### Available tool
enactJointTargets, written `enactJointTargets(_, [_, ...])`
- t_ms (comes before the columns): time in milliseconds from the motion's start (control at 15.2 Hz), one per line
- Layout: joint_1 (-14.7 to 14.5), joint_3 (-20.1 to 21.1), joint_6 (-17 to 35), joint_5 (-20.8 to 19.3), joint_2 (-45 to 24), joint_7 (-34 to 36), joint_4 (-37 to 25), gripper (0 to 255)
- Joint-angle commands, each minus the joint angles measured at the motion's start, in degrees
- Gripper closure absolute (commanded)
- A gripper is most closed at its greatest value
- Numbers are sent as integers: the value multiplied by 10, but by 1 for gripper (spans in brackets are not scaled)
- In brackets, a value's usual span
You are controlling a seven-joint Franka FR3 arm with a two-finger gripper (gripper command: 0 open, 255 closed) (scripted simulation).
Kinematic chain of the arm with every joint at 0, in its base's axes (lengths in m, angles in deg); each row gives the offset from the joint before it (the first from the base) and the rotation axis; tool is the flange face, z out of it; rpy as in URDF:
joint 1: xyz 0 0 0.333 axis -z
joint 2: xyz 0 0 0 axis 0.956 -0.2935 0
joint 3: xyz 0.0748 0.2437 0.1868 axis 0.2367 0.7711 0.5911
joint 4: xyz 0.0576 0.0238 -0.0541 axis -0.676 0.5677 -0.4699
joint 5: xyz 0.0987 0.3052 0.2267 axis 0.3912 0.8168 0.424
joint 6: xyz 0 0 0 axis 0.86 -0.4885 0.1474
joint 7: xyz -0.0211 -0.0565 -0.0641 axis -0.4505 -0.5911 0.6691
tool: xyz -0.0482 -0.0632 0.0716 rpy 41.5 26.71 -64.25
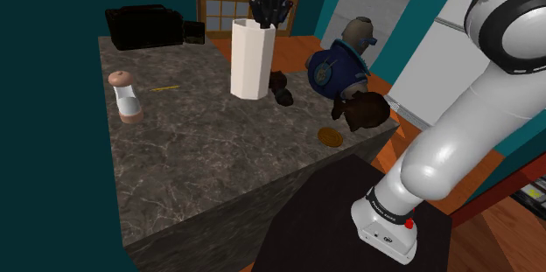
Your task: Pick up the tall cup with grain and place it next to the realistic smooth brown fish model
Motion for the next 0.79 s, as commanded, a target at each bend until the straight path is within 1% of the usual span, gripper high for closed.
enactJointTargets(0, [14,-15,-3,0,15,-31,13,255])
enactJointTargets(330, [46,-55,-4,-6,39,-104,40,255])
enactJointTargets(726, [84,-102,-7,-20,47,-190,48,255])
